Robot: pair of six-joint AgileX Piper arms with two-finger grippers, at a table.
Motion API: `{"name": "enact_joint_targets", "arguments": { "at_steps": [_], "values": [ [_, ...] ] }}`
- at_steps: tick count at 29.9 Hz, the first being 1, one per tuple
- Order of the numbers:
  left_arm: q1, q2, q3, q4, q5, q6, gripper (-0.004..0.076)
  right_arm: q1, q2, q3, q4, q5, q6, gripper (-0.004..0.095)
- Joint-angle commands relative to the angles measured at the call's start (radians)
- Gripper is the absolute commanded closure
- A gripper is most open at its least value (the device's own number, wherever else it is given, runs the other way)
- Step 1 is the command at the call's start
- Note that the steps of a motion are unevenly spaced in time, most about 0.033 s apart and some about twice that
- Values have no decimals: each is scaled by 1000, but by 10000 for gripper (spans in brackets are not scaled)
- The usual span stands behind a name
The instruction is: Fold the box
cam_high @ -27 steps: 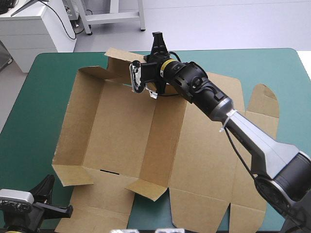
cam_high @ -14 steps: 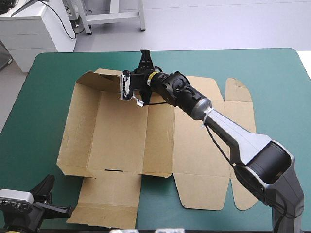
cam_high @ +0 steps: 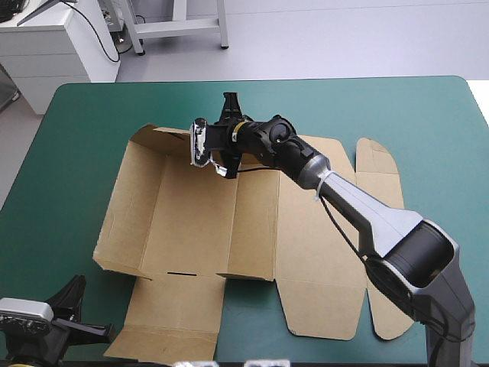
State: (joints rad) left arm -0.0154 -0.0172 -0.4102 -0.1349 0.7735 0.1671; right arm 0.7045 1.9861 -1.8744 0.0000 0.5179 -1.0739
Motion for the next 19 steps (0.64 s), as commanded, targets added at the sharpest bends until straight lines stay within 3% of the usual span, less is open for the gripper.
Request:
{"name": "enact_joint_targets", "arguments": {
  "at_steps": [1,6,9,11,13,15,17,18,19],
  "values": [
    [-2,-7,-21,-12,-77,-10,731,-1,-61,-30,-19,-67,10,795],
    [-2,-7,-21,-12,-77,-10,731,0,-61,-30,-47,-118,85,382],
    [-2,-7,-21,-12,-77,-10,731,0,-66,-30,-74,-160,193,245],
    [-2,-7,-21,-12,-75,-10,731,0,-76,-35,-79,-137,249,288],
    [-2,-7,-21,-15,-77,-10,731,0,-94,-35,-92,-92,329,395],
    [-2,0,-25,-15,-77,-8,731,0,-118,-35,-101,-7,392,585],
    [-2,24,-39,-13,-74,-1,731,0,-137,-35,-101,86,421,843],
    [-2,47,-49,-11,-68,-1,731,-1,-146,-35,-101,135,435,925],
    [-2,74,-61,-11,-59,-1,731,-1,-154,-35,-101,184,463,902]
  ]
}}
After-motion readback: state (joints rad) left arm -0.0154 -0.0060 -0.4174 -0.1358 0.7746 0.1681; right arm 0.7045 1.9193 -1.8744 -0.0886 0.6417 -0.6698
